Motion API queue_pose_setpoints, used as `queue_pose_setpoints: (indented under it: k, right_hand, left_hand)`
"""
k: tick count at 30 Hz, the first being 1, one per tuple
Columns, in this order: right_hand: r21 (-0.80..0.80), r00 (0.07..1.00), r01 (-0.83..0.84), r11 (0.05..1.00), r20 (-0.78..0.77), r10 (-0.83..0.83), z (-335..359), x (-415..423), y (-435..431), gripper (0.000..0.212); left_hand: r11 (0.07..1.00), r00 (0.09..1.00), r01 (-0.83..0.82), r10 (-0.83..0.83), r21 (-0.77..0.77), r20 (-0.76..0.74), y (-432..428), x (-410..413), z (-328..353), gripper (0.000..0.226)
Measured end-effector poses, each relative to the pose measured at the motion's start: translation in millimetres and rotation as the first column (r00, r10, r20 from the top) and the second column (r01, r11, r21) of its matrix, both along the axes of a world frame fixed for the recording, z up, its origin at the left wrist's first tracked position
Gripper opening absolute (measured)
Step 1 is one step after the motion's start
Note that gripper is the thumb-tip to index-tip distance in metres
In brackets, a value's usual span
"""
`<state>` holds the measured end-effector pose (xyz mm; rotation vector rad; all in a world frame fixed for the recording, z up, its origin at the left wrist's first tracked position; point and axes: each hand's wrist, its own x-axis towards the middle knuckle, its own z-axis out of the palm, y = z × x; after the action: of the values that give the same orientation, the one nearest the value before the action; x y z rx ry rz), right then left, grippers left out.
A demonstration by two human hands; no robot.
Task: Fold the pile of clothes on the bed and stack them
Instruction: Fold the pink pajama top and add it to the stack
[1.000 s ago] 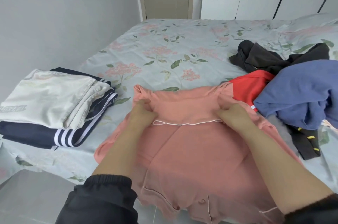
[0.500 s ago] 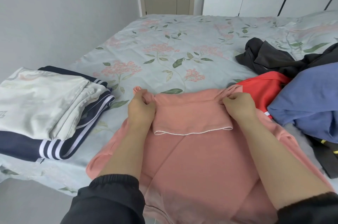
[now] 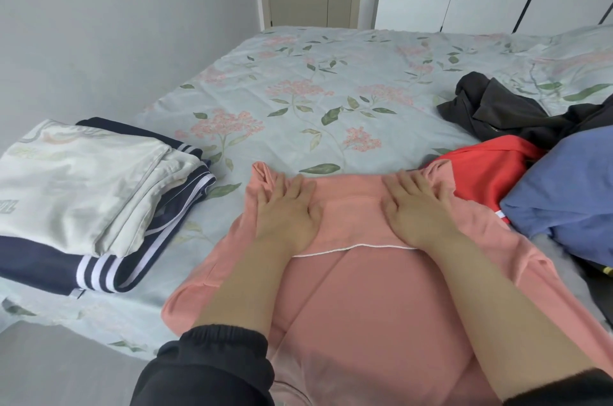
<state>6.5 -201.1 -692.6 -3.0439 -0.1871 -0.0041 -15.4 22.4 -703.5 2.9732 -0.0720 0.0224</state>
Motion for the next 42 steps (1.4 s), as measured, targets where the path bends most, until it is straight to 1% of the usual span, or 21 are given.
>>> queue_pose_setpoints:
  k: [3, 6, 7, 9, 10, 11, 12, 13, 15, 16, 17, 19, 20, 23, 24, 26, 29, 32, 35, 38, 42]
  right_hand:
    - [-0.020, 0.982, 0.188, 0.982, 0.032, -0.187, -0.9, 4.2, -24.0, 0.055]
    - [-0.020, 0.964, 0.263, 0.965, 0.048, -0.261, -0.1, 2.4, -35.0, 0.058]
    - [-0.015, 0.961, 0.261, 0.965, 0.103, -0.258, -0.1, 1.1, -35.0, 0.059]
    - [0.021, 0.949, 0.182, 0.983, 0.258, -0.181, 4.5, 2.6, -32.2, 0.064]
    - [0.008, 0.951, 0.103, 0.995, 0.291, -0.101, 9.2, 6.3, -30.3, 0.069]
    - [-0.033, 0.960, 0.010, 0.999, 0.279, 0.000, 15.1, 11.5, -27.6, 0.074]
    - [-0.073, 0.972, -0.075, 0.994, 0.218, 0.089, 22.5, 18.2, -24.3, 0.078]
    - [-0.090, 0.983, -0.137, 0.986, 0.112, 0.147, 31.2, 25.4, -20.9, 0.080]
    - [-0.048, 0.975, -0.181, 0.982, -0.140, 0.173, 49.6, 37.6, -16.9, 0.081]
    - [-0.031, 0.959, -0.181, 0.983, -0.226, 0.170, 56.1, 42.6, -16.3, 0.079]
    - [-0.020, 0.946, -0.179, 0.984, -0.279, 0.166, 61.7, 46.2, -15.9, 0.075]
    - [0.030, 0.938, -0.166, 0.986, -0.304, 0.167, 72.3, 49.6, -15.7, 0.067]
    - [0.030, 0.943, -0.178, 0.984, -0.280, 0.179, 77.2, 50.0, -15.6, 0.060]
    - [-0.131, 0.960, -0.263, 0.956, -0.130, 0.246, 88.1, 41.4, -15.9, 0.027]
    - [-0.163, 0.959, -0.277, 0.947, -0.109, 0.262, 90.8, 36.0, -17.7, 0.025]
    - [-0.168, 0.957, -0.288, 0.943, -0.096, 0.275, 96.3, 24.0, -21.6, 0.026]
    - [-0.144, 0.963, -0.267, 0.953, -0.017, 0.267, 115.0, 4.6, -25.8, 0.024]
    - [-0.125, 0.969, -0.221, 0.967, 0.083, 0.233, 146.6, -12.3, -29.6, 0.028]
    - [-0.118, 0.961, -0.178, 0.977, 0.195, 0.198, 186.8, -26.7, -30.1, 0.023]
    - [-0.176, 0.940, -0.178, 0.968, 0.261, 0.220, 220.4, -39.0, -30.9, 0.017]
    - [-0.231, 0.906, -0.155, 0.960, 0.354, 0.231, 253.8, -44.1, -36.9, 0.022]
  left_hand:
    - [0.993, 0.993, -0.113, 0.113, 0.037, 0.016, 6.2, 3.6, 0.2, 0.058]
    - [0.978, 0.984, -0.178, 0.177, 0.104, 0.019, 13.0, 6.2, 4.0, 0.057]
    - [0.977, 0.988, -0.157, 0.155, 0.146, 0.027, 14.4, 8.1, 6.6, 0.057]
    - [0.965, 1.000, -0.014, 0.008, 0.260, 0.021, 16.2, 14.4, 13.8, 0.054]
    - [0.950, 0.997, 0.078, -0.078, 0.302, -0.013, 17.3, 18.9, 18.8, 0.054]
    - [0.938, 0.988, 0.151, -0.140, 0.312, -0.061, 18.9, 24.8, 25.3, 0.056]
    - [0.934, 0.978, 0.200, -0.173, 0.296, -0.114, 21.3, 31.1, 33.0, 0.060]
    - [0.938, 0.968, 0.226, -0.186, 0.264, -0.170, 24.2, 37.7, 41.4, 0.066]
    - [0.956, 0.946, 0.241, -0.193, 0.166, -0.262, 29.4, 49.6, 56.5, 0.074]
    - [0.962, 0.937, 0.245, -0.202, 0.121, -0.287, 31.4, 53.6, 62.2, 0.073]
    - [0.962, 0.930, 0.255, -0.217, 0.096, -0.298, 33.2, 56.2, 66.0, 0.068]
    - [0.955, 0.929, 0.276, -0.236, 0.107, -0.284, 36.8, 57.3, 68.7, 0.044]
    - [0.954, 0.938, 0.268, -0.225, 0.137, -0.264, 39.0, 56.0, 69.4, 0.034]
    - [0.958, 0.966, 0.192, -0.147, 0.212, -0.213, 45.3, 46.4, 72.1, 0.037]
    - [0.964, 0.970, 0.178, -0.137, 0.199, -0.202, 46.8, 41.7, 72.9, 0.037]
    - [0.976, 0.974, 0.166, -0.139, 0.140, -0.181, 51.5, 31.3, 75.4, 0.034]
    - [0.984, 0.985, 0.162, -0.157, 0.078, -0.074, 55.6, 13.9, 94.2, 0.032]
    - [0.985, 0.984, 0.169, -0.171, 0.039, 0.045, 51.4, 1.4, 130.0, 0.030]
    - [0.980, 0.972, 0.173, -0.186, 0.095, 0.142, 45.1, -9.2, 173.8, 0.013]
    - [0.976, 0.973, 0.143, -0.169, 0.163, 0.158, 38.9, -20.7, 212.6, 0.018]
    - [0.976, 0.964, 0.111, -0.152, 0.187, 0.218, 32.5, -24.4, 255.6, 0.012]
